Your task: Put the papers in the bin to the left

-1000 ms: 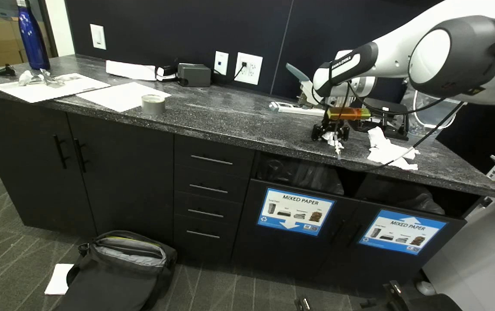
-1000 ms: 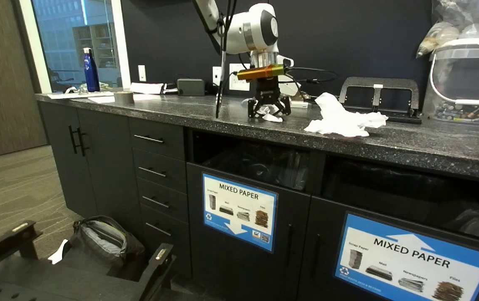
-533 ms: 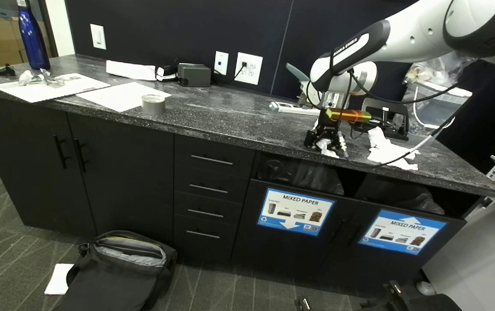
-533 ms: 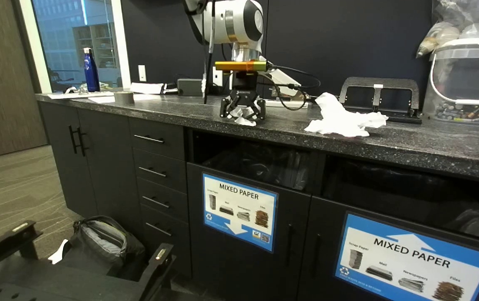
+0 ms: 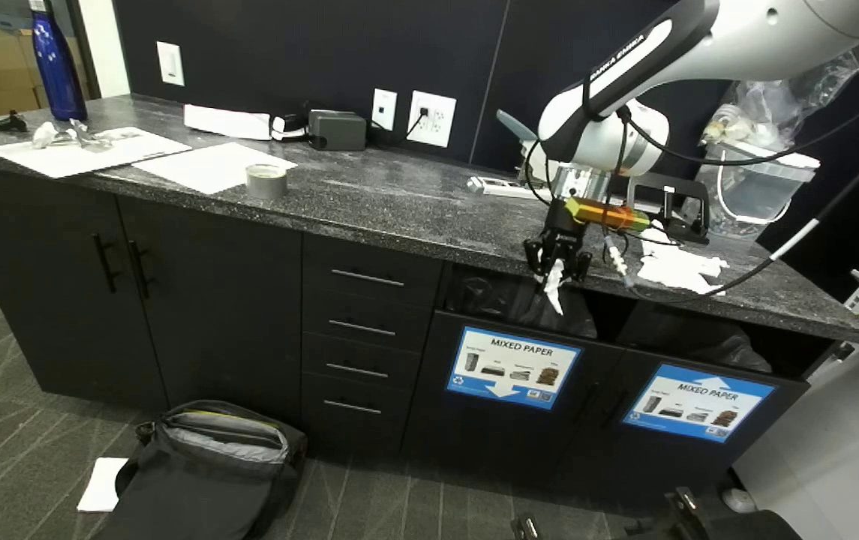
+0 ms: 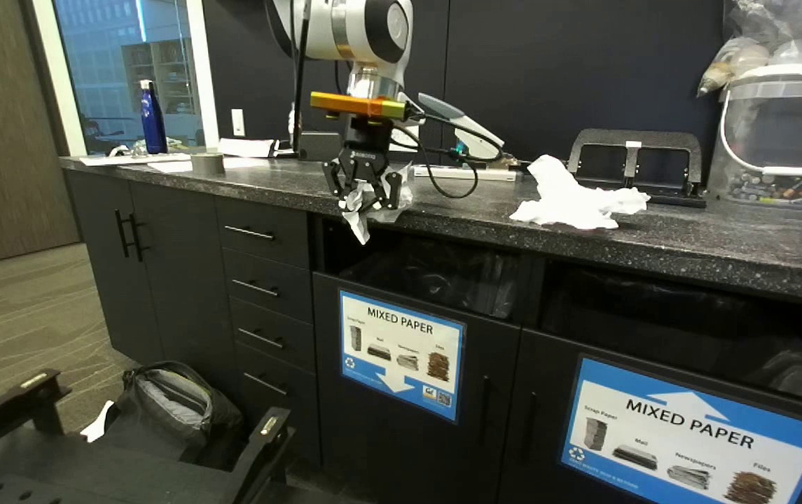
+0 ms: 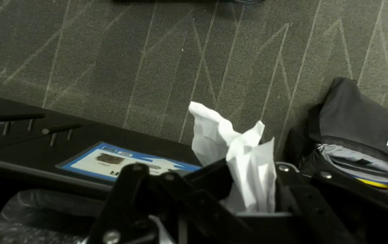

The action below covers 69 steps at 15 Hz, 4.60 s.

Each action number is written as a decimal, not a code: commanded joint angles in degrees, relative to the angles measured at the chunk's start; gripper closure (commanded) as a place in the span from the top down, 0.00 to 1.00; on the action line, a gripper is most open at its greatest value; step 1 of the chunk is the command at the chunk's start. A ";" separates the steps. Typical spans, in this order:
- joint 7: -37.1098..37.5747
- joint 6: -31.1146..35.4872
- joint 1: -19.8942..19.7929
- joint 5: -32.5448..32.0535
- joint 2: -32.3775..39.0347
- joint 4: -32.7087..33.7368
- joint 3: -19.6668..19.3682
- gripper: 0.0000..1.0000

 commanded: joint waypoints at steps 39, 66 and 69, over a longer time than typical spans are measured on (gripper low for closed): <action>5.78 87.38 0.84 0.26 25.89 -4.49 -1.47 0.17; 15.06 34.07 13.60 -2.85 -11.41 -19.53 -12.75 1.00; 16.70 30.31 11.59 -3.34 -15.31 -17.63 -10.84 1.00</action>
